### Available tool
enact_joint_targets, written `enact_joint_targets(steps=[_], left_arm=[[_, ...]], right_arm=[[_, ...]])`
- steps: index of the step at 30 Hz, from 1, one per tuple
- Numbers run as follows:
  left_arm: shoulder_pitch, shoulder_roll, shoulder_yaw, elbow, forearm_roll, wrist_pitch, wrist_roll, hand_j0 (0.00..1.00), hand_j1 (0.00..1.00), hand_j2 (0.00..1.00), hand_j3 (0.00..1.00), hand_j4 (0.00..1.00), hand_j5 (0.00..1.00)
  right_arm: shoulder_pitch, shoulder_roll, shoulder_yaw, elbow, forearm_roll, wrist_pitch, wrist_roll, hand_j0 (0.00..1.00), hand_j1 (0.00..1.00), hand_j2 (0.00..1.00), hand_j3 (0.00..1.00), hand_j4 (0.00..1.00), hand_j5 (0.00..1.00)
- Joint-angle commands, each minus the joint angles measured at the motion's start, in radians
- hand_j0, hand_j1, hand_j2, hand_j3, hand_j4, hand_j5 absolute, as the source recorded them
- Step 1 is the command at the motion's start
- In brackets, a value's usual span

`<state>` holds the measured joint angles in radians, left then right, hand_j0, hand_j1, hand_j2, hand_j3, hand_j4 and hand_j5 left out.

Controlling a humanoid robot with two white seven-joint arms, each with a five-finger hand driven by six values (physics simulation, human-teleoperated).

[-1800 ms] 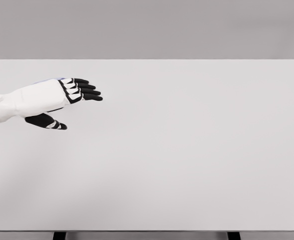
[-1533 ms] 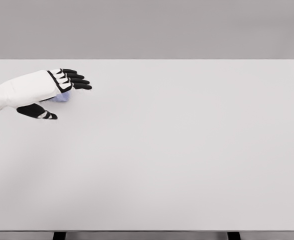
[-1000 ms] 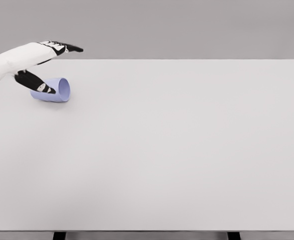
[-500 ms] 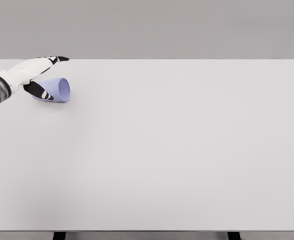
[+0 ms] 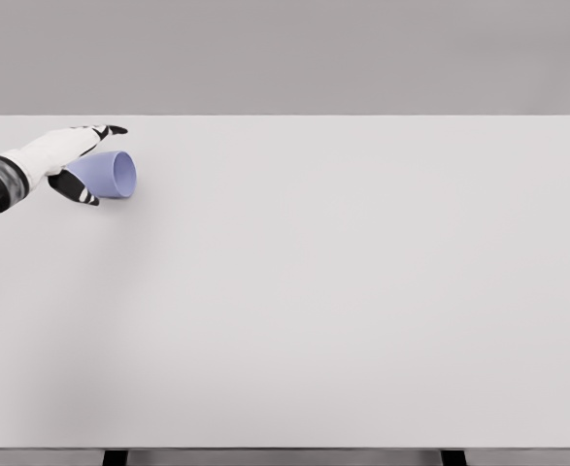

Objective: Flip the cup with left arm and place it on the table

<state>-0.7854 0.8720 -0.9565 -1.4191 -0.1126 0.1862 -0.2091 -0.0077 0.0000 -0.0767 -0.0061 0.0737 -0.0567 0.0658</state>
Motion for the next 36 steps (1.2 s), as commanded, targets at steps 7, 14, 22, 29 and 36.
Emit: enact_joint_targets(steps=[7, 14, 22, 29, 36], left_arm=[[0.003, -0.021, -0.001, 0.035, -0.002, 0.004, 0.000, 1.00, 1.00, 1.00, 1.00, 1.00, 1.00], [0.000, -0.070, -0.002, 0.097, -0.004, 0.004, 0.000, 1.00, 1.00, 1.00, 1.00, 1.00, 1.00], [-0.002, -0.097, -0.001, 0.132, -0.013, 0.004, 0.002, 1.00, 1.00, 1.00, 1.00, 1.00, 1.00], [-0.002, -0.114, -0.001, 0.154, -0.027, 0.004, 0.002, 0.95, 0.95, 0.95, 0.95, 0.95, 0.95], [-0.003, -0.122, -0.001, 0.161, -0.029, 0.005, 0.002, 0.92, 0.92, 0.92, 0.92, 0.92, 0.92]], right_arm=[[0.000, 0.000, 0.000, 0.000, 0.000, 0.000, 0.000, 1.00, 1.00, 1.00, 1.00, 1.00, 1.00], [0.000, 0.000, 0.000, 0.000, 0.000, 0.000, 0.000, 1.00, 1.00, 1.00, 1.00, 1.00, 1.00], [0.000, 0.000, 0.000, 0.000, 0.000, 0.000, 0.000, 1.00, 1.00, 1.00, 1.00, 1.00, 1.00], [0.000, 0.000, 0.000, 0.000, 0.000, 0.000, 0.000, 1.00, 1.00, 1.00, 1.00, 1.00, 1.00], [0.000, 0.000, 0.000, 0.000, 0.000, 0.000, 0.000, 1.00, 1.00, 1.00, 1.00, 1.00, 1.00]])
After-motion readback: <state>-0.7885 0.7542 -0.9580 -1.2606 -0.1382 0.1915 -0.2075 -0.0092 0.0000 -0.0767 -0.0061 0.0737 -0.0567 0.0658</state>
